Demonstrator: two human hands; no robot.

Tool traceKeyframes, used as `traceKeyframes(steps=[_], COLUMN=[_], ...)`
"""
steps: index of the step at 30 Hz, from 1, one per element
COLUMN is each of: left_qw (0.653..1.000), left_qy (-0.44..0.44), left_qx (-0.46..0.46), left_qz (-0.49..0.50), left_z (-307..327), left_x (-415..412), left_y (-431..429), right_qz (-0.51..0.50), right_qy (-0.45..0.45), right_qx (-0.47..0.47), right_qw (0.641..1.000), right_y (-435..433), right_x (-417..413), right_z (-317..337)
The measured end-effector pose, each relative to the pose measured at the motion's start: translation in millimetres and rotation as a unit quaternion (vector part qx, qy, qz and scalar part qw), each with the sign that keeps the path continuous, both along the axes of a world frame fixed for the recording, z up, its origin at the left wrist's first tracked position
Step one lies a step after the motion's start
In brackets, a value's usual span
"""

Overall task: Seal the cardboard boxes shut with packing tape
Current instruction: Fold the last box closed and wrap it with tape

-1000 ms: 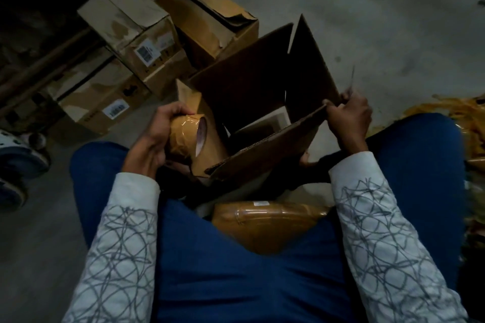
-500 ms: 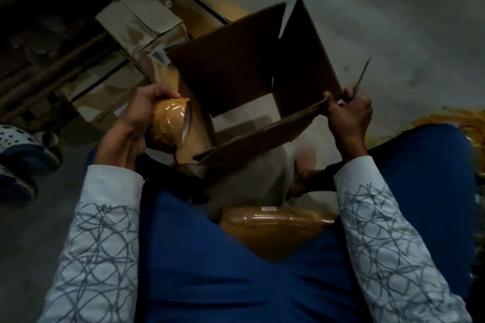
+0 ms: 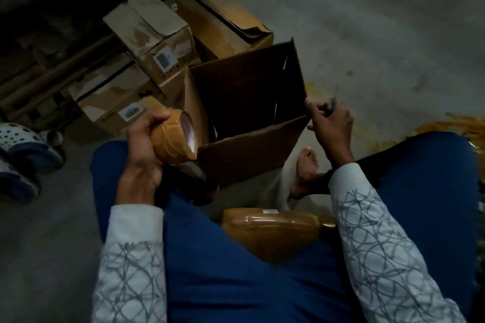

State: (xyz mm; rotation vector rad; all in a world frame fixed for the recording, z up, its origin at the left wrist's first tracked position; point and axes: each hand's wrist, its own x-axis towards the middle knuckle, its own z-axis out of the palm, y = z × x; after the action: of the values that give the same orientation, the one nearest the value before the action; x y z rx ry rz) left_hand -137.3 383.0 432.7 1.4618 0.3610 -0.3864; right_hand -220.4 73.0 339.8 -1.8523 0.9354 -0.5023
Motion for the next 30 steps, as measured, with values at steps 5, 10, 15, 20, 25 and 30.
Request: traceKeyframes(steps=[5,10,15,20,25,30], left_qw=[0.992,0.989,0.998,0.996,0.998,1.000], left_qy=[-0.043,-0.033,-0.032,-0.037,-0.036,-0.017], left_qx=[-0.038,-0.049,-0.054,-0.039,-0.042,0.017], left_qz=[-0.114,-0.137,-0.010,0.064,0.036,0.018], left_z=[-8.3,-18.4,-33.5,-42.0,-48.4,-53.4], left_x=[-35.9,-34.9,-34.2,-32.6,-31.5,-18.4], left_y=[-12.3,-18.1,-3.9,0.0,-2.5,-0.7], right_qz=[0.090,0.323,0.296,0.280,0.258,0.305], right_qy=[-0.059,0.075,0.122,0.138,0.088,0.164], right_qx=[-0.243,-0.249,-0.278,-0.313,-0.346,-0.261], right_qw=[0.964,0.910,0.906,0.897,0.898,0.901], right_y=[24.2,43.1,47.8,53.3,55.0,35.1], right_x=[5.7,-1.2,-23.5,-29.6,16.5,76.8], right_z=[12.5,-5.3,-20.8,-21.5,-22.9,-38.0])
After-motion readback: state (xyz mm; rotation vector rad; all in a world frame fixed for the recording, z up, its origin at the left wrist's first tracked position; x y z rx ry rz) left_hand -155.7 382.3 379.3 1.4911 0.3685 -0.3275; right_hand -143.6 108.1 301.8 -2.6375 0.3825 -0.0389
